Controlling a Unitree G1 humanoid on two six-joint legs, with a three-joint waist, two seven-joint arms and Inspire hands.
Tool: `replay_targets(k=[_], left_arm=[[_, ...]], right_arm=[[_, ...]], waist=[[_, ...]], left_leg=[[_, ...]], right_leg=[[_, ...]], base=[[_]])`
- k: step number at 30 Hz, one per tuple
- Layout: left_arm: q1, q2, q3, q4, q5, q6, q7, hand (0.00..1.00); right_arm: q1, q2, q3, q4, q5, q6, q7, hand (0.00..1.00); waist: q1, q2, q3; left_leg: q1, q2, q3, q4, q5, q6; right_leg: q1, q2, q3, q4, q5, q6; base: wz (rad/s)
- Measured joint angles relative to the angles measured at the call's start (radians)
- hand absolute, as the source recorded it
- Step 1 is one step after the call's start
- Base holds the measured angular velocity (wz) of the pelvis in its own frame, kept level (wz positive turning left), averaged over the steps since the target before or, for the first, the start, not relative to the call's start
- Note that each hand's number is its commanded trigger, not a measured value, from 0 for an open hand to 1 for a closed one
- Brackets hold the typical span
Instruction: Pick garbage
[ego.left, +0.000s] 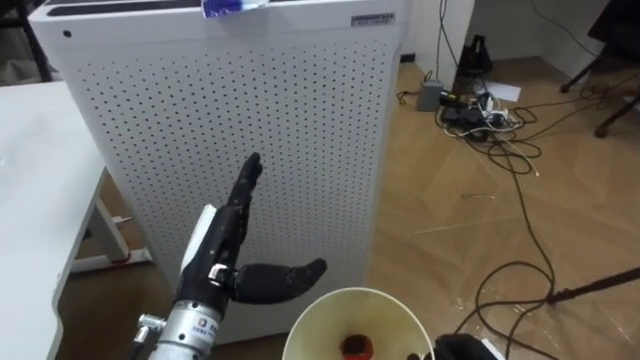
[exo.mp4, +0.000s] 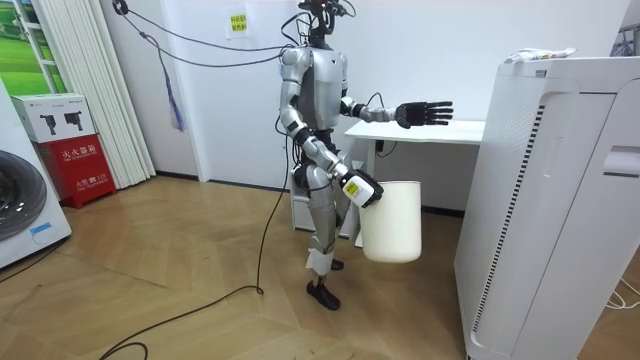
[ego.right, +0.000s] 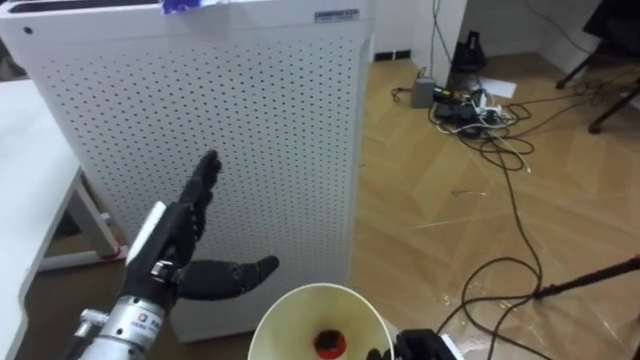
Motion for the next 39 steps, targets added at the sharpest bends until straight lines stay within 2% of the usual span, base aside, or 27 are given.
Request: replay_targets(k=[3, 7, 9, 11, 12, 13, 15, 16, 17, 18, 19, 20, 21, 23, 24, 25, 27, 28, 30, 31, 32, 34, 35, 36, 37, 38, 39], left_arm=[[0.012, -0.003, 0.042, -0.017, 0.002, -0.006, 0.006, 0.0], [0.051, -0.01, 0.051, -0.038, 0.002, -0.009, 0.016, 0.0], [0.058, -0.01, 0.051, -0.038, -0.005, -0.009, 0.02, 0.0], [0.058, -0.011, 0.049, -0.04, -0.011, -0.01, 0.023, 0.0], [0.058, -0.012, 0.049, -0.041, -0.012, -0.011, 0.023, 0.0], [0.057, -0.011, 0.049, -0.041, -0.013, -0.015, 0.026, 0.0], [0.054, -0.011, 0.047, -0.041, -0.012, -0.036, 0.027, 0.0], [0.055, -0.012, 0.05, -0.04, -0.013, -0.048, 0.031, 0.0], [0.057, -0.011, 0.051, -0.04, -0.012, -0.056, 0.037, 0.0], [0.057, -0.012, 0.051, -0.04, -0.012, -0.072, 0.048, 0.0], [0.06, -0.012, 0.052, -0.04, -0.009, -0.087, 0.06, 0.0], [0.061, -0.012, 0.054, -0.041, -0.009, -0.091, 0.064, 0.0], [0.061, -0.011, 0.062, -0.042, -0.012, -0.1, 0.069, 0.0], [0.061, -0.011, 0.069, -0.042, -0.009, -0.101, 0.075, 0.0], [0.062, -0.011, 0.068, -0.042, -0.008, -0.101, 0.078, 0.0], [0.061, -0.01, 0.069, -0.042, 0.002, -0.102, 0.083, 0.0], [0.059, -0.009, 0.068, -0.044, 0.018, -0.105, 0.087, 0.0], [0.055, -0.009, 0.072, -0.043, 0.032, -0.109, 0.098, 0.0], [0.037, -0.007, 0.073, -0.044, 0.05, -0.11, 0.124, 0.0], [0.025, -0.004, 0.075, -0.045, 0.077, -0.115, 0.146, 0.0], [0.022, -0.002, 0.078, -0.048, 0.093, -0.118, 0.154, 0.0], [0.033, 0.0, 0.082, -0.071, 0.157, -0.141, 0.194, 0.0], [0.043, -0.002, 0.073, -0.072, 0.17, -0.154, 0.207, 0.0], [0.042, -0.001, 0.072, -0.074, 0.179, -0.156, 0.211, 0.0], [0.043, -0.006, 0.072, -0.077, 0.197, -0.157, 0.231, 0.0], [0.043, -0.005, 0.081, -0.083, 0.213, -0.156, 0.26, 0.0], [0.043, -0.005, 0.093, -0.086, 0.222, -0.156, 0.271, 0.0]], right_arm=[[0.001, -0.003, 0.0, 0.0, -0.001, 0.0, 0.013, 1.0], [0.013, -0.006, -0.002, -0.002, -0.019, 0.001, 0.023, 1.0], [0.014, -0.01, -0.002, -0.002, -0.036, 0.002, 0.026, 1.0], [0.019, -0.014, -0.002, -0.002, -0.04, 0.002, 0.033, 1.0], [0.02, -0.017, -0.002, -0.001, -0.041, 0.002, 0.033, 1.0], [0.02, -0.019, -0.003, -0.001, -0.041, 0.002, 0.03, 1.0], [0.021, -0.024, -0.015, 0.002, -0.04, 0.001, 0.019, 1.0], [0.026, -0.027, -0.023, 0.003, -0.04, 0.001, 0.013, 1.0], [0.028, -0.029, -0.023, 0.005, -0.04, 0.001, 0.011, 1.0], [0.041, -0.031, -0.024, 0.004, -0.04, 0.001, 0.011, 1.0], [0.055, -0.027, -0.023, 0.006, -0.041, 0.001, 0.011, 1.0], [0.062, -0.024, -0.023, 0.006, -0.041, 0.001, 0.012, 1.0], [0.065, -0.022, -0.024, 0.005, -0.041, 0.001, 0.011, 1.0], [0.072, -0.026, -0.029, 0.005, -0.047, 0.001, 0.009, 1.0], [0.073, -0.026, -0.029, 0.005, -0.047, 0.001, 0.005, 1.0], [0.073, -0.027, -0.029, 0.005, -0.047, 0.001, -0.004, 1.0], [0.072, -0.036, -0.035, 0.004, -0.046, 0.001, -0.014, 1.0], [0.068, -0.04, -0.039, 0.004, -0.045, 0.001, -0.024, 1.0], [0.066, -0.041, -0.039, 0.004, -0.036, 0.001, -0.034, 1.0], [0.066, -0.038, -0.039, 0.004, -0.034, 0.001, -0.034, 1.0], [0.066, -0.036, -0.039, 0.004, -0.035, 0.001, -0.034, 1.0], [0.062, -0.035, -0.04, -0.005, -0.035, -0.012, -0.031, 1.0], [0.062, -0.036, -0.039, -0.005, -0.035, -0.02, -0.032, 1.0], [0.06, -0.035, -0.039, -0.005, -0.036, -0.02, -0.033, 1.0], [0.06, -0.033, -0.038, -0.002, -0.042, -0.02, -0.036, 1.0], [0.056, -0.032, -0.038, -0.002, -0.047, -0.02, -0.04, 1.0], [0.053, -0.032, -0.038, -0.003, -0.046, -0.02, -0.041, 1.0]], waist=[[0.015, 0.003, -0.0005], [0.005, 0.001, 0.0006], [0.004, 0.001, 0.0006], [0.0, 0.0, 0.0041], [-0.002, -0.002, 0.0055], [-0.014, -0.015, 0.0112], [-0.003, -0.019, 0.0141], [0.022, -0.018, 0.014], [0.029, -0.013, 0.0111], [0.04, -0.001, 0.0068], [0.048, 0.004, 0.0007], [0.045, 0.002, -0.0045], [0.037, -0.005, -0.0065], [0.035, -0.019, 0.0008], [0.04, -0.022, 0.0023], [0.041, -0.032, 0.005], [0.042, -0.042, 0.0031], [0.048, -0.047, 0.0022], [0.057, -0.038, 0.0037], [0.053, -0.027, 0.0064], [0.047, -0.02, 0.007], [0.043, -0.001, 0.0136], [0.042, -0.001, 0.016], [0.043, -0.005, 0.0163], [0.037, 0.002, 0.0135], [0.046, 0.006, 0.0088], [0.047, 0.007, 0.0086]], left_leg=[[0.011, -0.002, -0.083, 0.006, 0.0, 0.0], [0.004, 0.005, -0.098, 0.036, 0.0, -0.002], [-0.018, 0.012, -0.097, 0.098, -0.004, -0.008], [-0.097, 0.024, -0.13, 0.26, 0.0, -0.019], [-0.117, 0.012, -0.147, 0.284, -0.006, -0.018], [-0.176, -0.014, -0.155, 0.286, -0.008, -0.014], [-0.263, -0.055, -0.149, 0.233, 0.004, -0.011], [-0.297, -0.077, -0.15, 0.142, 0.047, -0.005], [-0.306, -0.079, -0.154, 0.09, 0.074, -0.002], [-0.319, -0.069, -0.16, 0.004, 0.114, -0.003], [-0.319, -0.062, -0.171, -0.013, 0.169, 0.01], [-0.317, -0.064, -0.172, -0.007, 0.189, 0.018], [-0.313, -0.071, -0.17, 0.006, 0.204, 0.031], [-0.307, -0.075, -0.144, 0.046, 0.211, 0.044], [-0.307, -0.079, -0.143, 0.062, 0.211, 0.058], [-0.309, -0.094, -0.142, 0.096, 0.184, 0.083], [-0.313, -0.12, -0.143, 0.141, 0.133, 0.095], [-0.31, -0.136, -0.139, 0.167, 0.097, 0.109], [-0.301, -0.14, -0.138, 0.204, 0.063, 0.118], [-0.287, -0.137, -0.155, 0.218, 0.043, 0.122], [-0.277, -0.136, -0.17, 0.217, 0.035, 0.122], [-0.255, -0.124, -0.202, 0.202, 0.022, 0.117], [-0.253, -0.13, -0.223, 0.203, 0.019, 0.114], [-0.253, -0.137, -0.234, 0.205, 0.015, 0.111], [-0.249, -0.141, -0.264, 0.205, 0.01, 0.103], [-0.247, -0.137, -0.282, 0.192, 0.011, 0.093], [-0.246, -0.136, -0.29, 0.184, 0.015, 0.088]], right_leg=[[0.006, 0.017, 0.038, 0.004, -0.001, -0.013], [0.003, 0.025, 0.042, 0.025, -0.019, -0.028], [0.004, 0.026, 0.054, 0.038, -0.029, -0.035], [0.032, 0.032, 0.068, 0.039, -0.052, -0.048], [0.037, 0.034, 0.082, 0.04, -0.058, -0.046], [0.043, 0.035, 0.11, 0.039, -0.068, -0.038], [0.047, 0.038, 0.158, 0.039, -0.071, -0.037], [0.047, 0.045, 0.192, 0.039, -0.071, -0.036], [0.049, 0.048, 0.192, 0.039, -0.072, -0.034], [0.056, 0.06, 0.19, 0.05, -0.085, -0.039], [0.062, 0.061, 0.184, 0.081, -0.119, -0.03], [0.063, 0.056, 0.175, 0.095, -0.137, -0.022], [0.072, 0.034, 0.141, 0.11, -0.163, -0.009], [0.089, -0.014, 0.085, 0.129, -0.198, 0.024], [0.092, -0.023, 0.076, 0.141, -0.211, 0.029], [0.097, -0.049, 0.06, 0.165, -0.237, 0.034], [0.107, -0.085, 0.038, 0.197, -0.267, 0.051], [0.099, -0.108, 0.013, 0.256, -0.283, 0.068], [0.054, -0.143, -0.015, 0.402, -0.255, 0.096], [0.026, -0.146, -0.014, 0.491, -0.206, 0.099], [0.021, -0.143, -0.013, 0.508, -0.202, 0.103], [-0.016, -0.127, -0.018, 0.409, -0.227, 0.109], [-0.027, -0.126, -0.017, 0.287, -0.221, 0.11], [-0.032, -0.125, -0.016, 0.222, -0.192, 0.108], [-0.027, -0.124, -0.019, 0.195, -0.132, 0.08], [-0.005, -0.11, -0.027, 0.165, -0.132, 0.075], [0.001, -0.108, -0.037, 0.153, -0.13, 0.072]], base=[[-0.44], [-0.06], [-0.05], [0.15], [0.35], [0.34], [0.02], [-0.39], [-0.43], [-0.34], [-0.28], [-0.11], [0.0], [-0.07], [-0.14], [0.0], [0.09], [0.03], [0.1], [0.26], [0.34], [0.43], [0.54], [0.74], [0.59], [0.55], [0.37]])
